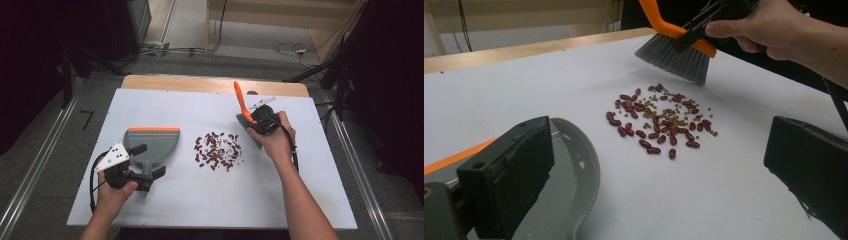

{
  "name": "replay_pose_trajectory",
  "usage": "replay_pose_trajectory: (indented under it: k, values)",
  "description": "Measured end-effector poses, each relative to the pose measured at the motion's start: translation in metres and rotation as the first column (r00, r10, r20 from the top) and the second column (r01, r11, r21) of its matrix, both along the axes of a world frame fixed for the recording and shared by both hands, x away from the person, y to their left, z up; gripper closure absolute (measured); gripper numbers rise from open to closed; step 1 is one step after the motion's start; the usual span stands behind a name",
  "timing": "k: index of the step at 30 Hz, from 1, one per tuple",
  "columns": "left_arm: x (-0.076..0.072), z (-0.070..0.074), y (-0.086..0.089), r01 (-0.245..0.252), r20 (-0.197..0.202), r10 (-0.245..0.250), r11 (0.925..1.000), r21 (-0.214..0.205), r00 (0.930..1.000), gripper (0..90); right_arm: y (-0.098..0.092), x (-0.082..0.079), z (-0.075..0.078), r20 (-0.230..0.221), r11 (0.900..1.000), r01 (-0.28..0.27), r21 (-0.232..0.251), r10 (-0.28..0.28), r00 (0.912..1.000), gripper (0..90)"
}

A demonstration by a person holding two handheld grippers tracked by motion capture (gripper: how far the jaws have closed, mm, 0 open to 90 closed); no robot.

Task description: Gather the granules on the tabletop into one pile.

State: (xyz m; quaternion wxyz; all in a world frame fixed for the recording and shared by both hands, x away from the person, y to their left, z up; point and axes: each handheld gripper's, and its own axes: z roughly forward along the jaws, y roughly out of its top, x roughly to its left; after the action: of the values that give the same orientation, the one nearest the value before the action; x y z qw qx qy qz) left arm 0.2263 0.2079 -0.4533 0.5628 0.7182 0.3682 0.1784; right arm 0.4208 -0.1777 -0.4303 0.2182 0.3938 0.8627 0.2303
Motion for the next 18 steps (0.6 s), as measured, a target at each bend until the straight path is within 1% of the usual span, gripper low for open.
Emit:
replay_pose_trajectory:
  k: [1,2,4,5,6,7,8,9,10,14,18]
  values:
    - [0.0,0.0,0.0,0.0,0.0,0.0,1.0,-0.001,1.0,0.1,0.002,0.001,-0.001,0.003,0.9998,-0.013,-0.012,0.013,0.9999,68.7]
    - [0.0,0.0,0.0,0.001,0.0,-0.001,1.0,-0.001,1.0,0.1,0.004,0.002,-0.002,-0.003,0.9999,-0.008,-0.014,0.008,1.0,68.8]
    - [0.0,-0.001,0.0,-0.002,-0.001,0.002,1.0,-0.001,1.0,0.1,0.008,0.002,-0.004,-0.004,0.9996,-0.019,-0.023,0.019,0.9998,68.8]
    - [0.0,-0.001,-0.001,-0.003,-0.002,0.003,1.0,0.0,1.0,0.1,0.013,0.004,-0.005,-0.027,0.9991,-0.032,-0.029,0.031,0.9991,68.8]
    - [0.0,-0.001,-0.001,-0.003,-0.003,0.003,1.0,0.001,1.0,0.1,0.015,0.005,-0.005,-0.039,0.9982,-0.044,-0.041,0.042,0.9983,68.8]
    - [0.0,-0.002,-0.001,-0.003,-0.002,0.003,1.0,0.002,1.0,0.1,0.015,0.005,-0.005,-0.039,0.9982,-0.044,-0.041,0.042,0.9983,68.8]
    - [0.001,-0.002,-0.002,0.0,-0.002,0.0,1.0,0.001,1.0,0.1,0.021,0.005,-0.006,-0.052,0.9972,-0.057,-0.049,0.054,0.9972,68.8]
    - [0.001,-0.002,-0.002,-0.001,-0.004,0.001,1.0,0.004,1.0,0.1,0.021,0.005,-0.006,-0.052,0.9972,-0.057,-0.049,0.054,0.9972,68.8]
    - [0.001,-0.002,-0.003,0.0,-0.004,0.0,1.0,0.002,1.0,0.1,0.025,0.004,-0.007,-0.058,0.996,-0.072,-0.053,0.069,0.9959,68.8]
    - [0.0,-0.001,-0.004,-0.002,-0.002,0.002,1.0,0.005,1.0,0.1,0.038,0.0,-0.008,-0.067,0.9919,-0.101,-0.077,0.096,0.9931,69.0]
    - [0.001,-0.001,-0.003,-0.01,-0.005,0.01,0.9999,0.003,0.9999,0.1,0.043,-0.004,-0.008,-0.078,0.9887,-0.115,-0.096,0.108,0.9911,69.1]
